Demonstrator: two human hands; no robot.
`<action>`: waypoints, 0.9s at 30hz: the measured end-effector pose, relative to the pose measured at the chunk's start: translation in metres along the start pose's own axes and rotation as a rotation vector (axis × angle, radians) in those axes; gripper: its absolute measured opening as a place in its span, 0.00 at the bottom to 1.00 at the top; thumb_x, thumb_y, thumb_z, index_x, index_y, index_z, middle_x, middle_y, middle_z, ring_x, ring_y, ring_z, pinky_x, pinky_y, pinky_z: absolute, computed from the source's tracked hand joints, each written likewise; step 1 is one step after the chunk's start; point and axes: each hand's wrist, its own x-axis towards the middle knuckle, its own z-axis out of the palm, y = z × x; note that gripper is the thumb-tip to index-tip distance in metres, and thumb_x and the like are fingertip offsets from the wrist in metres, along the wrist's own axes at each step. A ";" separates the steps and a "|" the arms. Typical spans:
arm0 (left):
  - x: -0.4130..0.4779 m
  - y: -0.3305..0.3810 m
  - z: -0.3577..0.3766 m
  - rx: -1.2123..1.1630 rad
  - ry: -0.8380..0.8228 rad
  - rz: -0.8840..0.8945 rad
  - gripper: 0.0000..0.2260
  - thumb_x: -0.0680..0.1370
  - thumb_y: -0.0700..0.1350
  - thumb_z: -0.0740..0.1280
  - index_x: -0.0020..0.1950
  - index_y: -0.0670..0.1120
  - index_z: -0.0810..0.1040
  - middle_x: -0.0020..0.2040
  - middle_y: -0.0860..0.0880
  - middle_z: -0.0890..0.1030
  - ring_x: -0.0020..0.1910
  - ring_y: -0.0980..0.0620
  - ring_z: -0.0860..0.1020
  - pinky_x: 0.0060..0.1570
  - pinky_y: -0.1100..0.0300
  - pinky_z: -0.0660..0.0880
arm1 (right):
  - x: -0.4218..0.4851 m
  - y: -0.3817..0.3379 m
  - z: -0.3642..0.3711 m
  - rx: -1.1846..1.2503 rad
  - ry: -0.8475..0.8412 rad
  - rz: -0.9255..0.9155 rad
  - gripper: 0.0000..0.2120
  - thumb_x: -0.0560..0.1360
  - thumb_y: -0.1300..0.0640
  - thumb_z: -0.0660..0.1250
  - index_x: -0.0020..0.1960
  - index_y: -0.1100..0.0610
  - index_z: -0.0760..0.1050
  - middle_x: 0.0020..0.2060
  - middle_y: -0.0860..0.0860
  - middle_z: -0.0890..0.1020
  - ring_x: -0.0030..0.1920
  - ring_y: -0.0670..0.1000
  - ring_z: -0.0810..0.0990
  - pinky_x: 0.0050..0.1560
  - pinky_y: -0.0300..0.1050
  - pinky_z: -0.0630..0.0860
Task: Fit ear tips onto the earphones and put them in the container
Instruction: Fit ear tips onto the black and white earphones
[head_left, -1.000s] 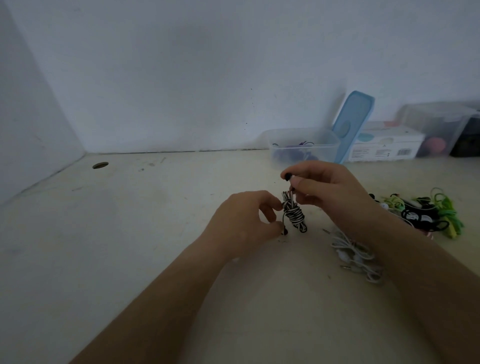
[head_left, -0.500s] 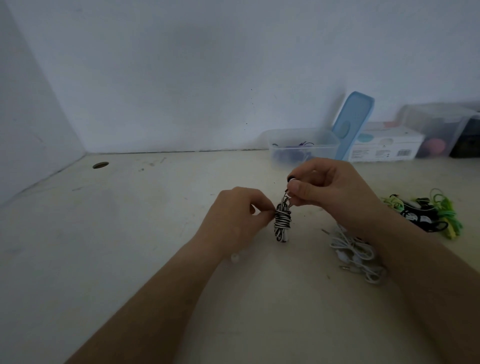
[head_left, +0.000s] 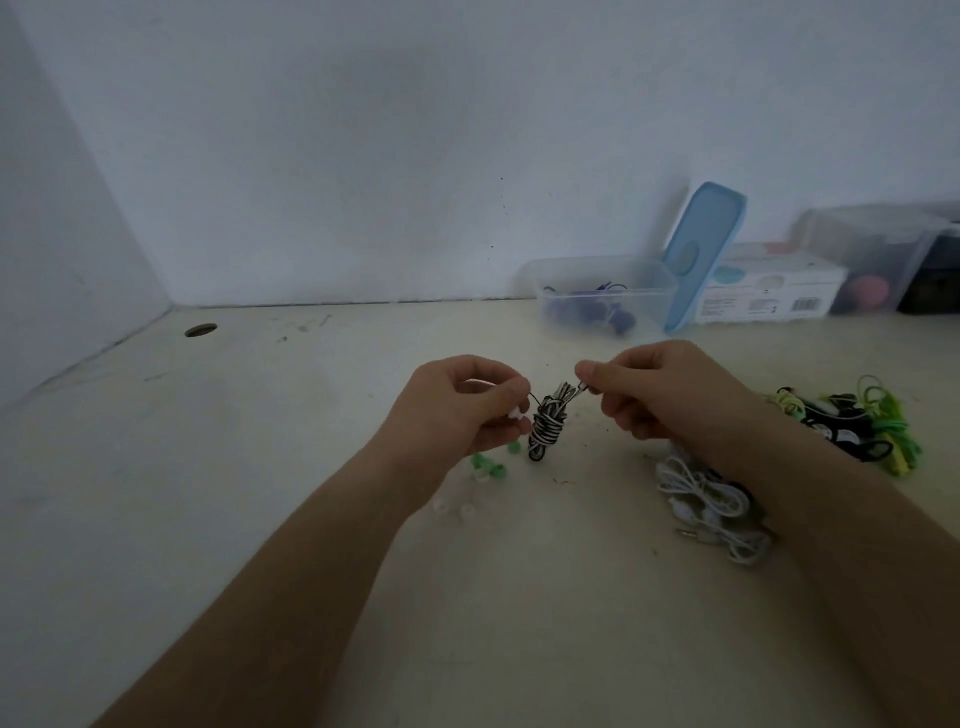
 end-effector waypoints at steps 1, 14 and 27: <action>0.000 0.000 0.000 -0.059 -0.010 -0.026 0.04 0.77 0.39 0.70 0.49 0.39 0.81 0.44 0.41 0.84 0.39 0.49 0.84 0.41 0.63 0.80 | 0.000 0.000 0.000 -0.116 0.021 -0.013 0.17 0.72 0.43 0.73 0.42 0.59 0.83 0.29 0.49 0.82 0.26 0.43 0.75 0.33 0.40 0.73; 0.003 -0.006 0.002 -0.107 0.035 -0.033 0.08 0.71 0.31 0.73 0.47 0.40 0.82 0.45 0.43 0.86 0.44 0.51 0.85 0.47 0.63 0.80 | -0.003 0.001 0.003 -0.707 0.000 -0.063 0.11 0.74 0.45 0.70 0.40 0.51 0.85 0.32 0.48 0.84 0.34 0.43 0.80 0.35 0.35 0.73; 0.001 -0.010 0.007 0.126 0.055 0.032 0.09 0.72 0.34 0.74 0.49 0.45 0.86 0.45 0.47 0.86 0.46 0.52 0.85 0.50 0.64 0.80 | 0.002 0.005 0.002 -0.777 0.077 -0.125 0.12 0.79 0.58 0.63 0.50 0.59 0.85 0.42 0.51 0.86 0.43 0.49 0.82 0.38 0.35 0.71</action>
